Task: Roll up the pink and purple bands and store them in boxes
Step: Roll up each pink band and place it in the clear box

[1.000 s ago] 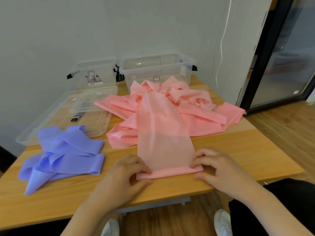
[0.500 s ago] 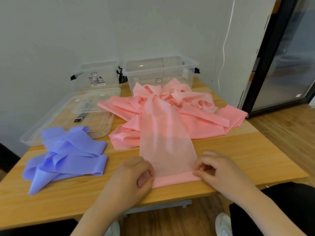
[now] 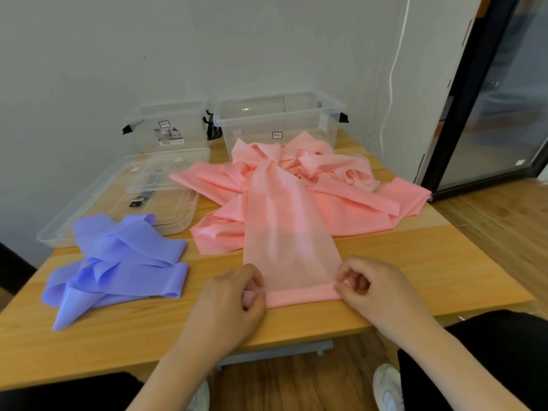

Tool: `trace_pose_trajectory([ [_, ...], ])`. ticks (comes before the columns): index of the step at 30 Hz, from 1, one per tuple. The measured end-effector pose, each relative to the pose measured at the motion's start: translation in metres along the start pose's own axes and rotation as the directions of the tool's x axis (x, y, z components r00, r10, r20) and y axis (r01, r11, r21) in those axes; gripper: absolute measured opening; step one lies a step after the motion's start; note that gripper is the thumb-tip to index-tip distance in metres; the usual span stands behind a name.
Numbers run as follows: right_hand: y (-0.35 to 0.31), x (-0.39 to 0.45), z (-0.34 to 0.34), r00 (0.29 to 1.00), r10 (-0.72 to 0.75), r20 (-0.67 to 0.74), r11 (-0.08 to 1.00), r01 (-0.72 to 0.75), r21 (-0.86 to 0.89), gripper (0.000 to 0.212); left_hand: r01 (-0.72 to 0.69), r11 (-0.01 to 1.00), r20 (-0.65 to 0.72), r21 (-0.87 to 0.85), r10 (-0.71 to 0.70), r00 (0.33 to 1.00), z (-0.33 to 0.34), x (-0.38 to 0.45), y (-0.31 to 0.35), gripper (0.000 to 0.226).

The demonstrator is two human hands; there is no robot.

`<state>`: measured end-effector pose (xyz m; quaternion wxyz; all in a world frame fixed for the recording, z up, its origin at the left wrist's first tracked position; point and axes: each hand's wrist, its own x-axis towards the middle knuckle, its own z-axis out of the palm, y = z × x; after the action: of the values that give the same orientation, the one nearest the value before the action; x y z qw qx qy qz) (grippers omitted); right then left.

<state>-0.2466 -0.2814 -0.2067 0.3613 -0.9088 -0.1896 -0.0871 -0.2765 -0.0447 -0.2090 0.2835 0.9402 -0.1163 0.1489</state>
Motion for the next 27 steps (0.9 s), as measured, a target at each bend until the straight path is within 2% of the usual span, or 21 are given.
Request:
trace_pose_trajectory([
  [3,0.003,0.002,-0.001,0.999,-0.033,0.003,0.999,0.033,-0.012,0.023,-0.082,0.994,-0.003,0.075,0.082,0.997,-0.002,0.001,0.001,0.020],
  [6,0.007,0.003,-0.005,0.985,-0.136,0.103,0.989,0.141,-0.043,0.004,-0.189,0.979,0.109,0.073,0.181,0.977,-0.008,0.000,-0.001,0.022],
  [8,0.010,0.003,-0.008,0.973,-0.154,0.171,0.985,0.164,-0.045,0.009,-0.191,0.981,0.127,0.021,0.187,0.974,-0.010,-0.001,-0.006,0.028],
  [11,0.010,0.003,-0.009,0.980,-0.128,0.153,0.992,0.128,0.005,0.013,-0.159,0.986,0.102,-0.053,0.164,0.981,-0.009,-0.002,-0.008,0.028],
  [15,0.006,0.001,-0.006,0.994,-0.029,0.109,0.998,0.022,0.067,0.024,-0.086,0.989,0.028,-0.122,0.090,0.996,-0.007,-0.002,-0.004,0.010],
  [18,0.003,0.001,-0.002,0.998,-0.016,0.056,0.999,0.014,0.032,0.029,-0.062,0.994,-0.011,-0.086,0.061,0.998,-0.004,-0.003,0.000,0.005],
  [21,0.003,0.003,0.000,0.998,-0.057,0.020,0.998,0.057,-0.034,0.035,-0.157,0.987,0.013,0.045,0.156,0.988,-0.001,-0.001,0.001,0.016],
  [24,0.007,0.004,-0.004,0.991,-0.101,0.093,0.995,0.099,0.026,0.025,-0.175,0.985,0.073,-0.014,0.175,0.982,-0.006,-0.001,-0.004,0.026],
  [27,0.008,0.003,-0.009,0.972,-0.133,0.192,0.991,0.133,0.012,0.020,-0.192,0.980,0.124,-0.047,0.197,0.973,-0.008,-0.004,-0.009,0.031],
])
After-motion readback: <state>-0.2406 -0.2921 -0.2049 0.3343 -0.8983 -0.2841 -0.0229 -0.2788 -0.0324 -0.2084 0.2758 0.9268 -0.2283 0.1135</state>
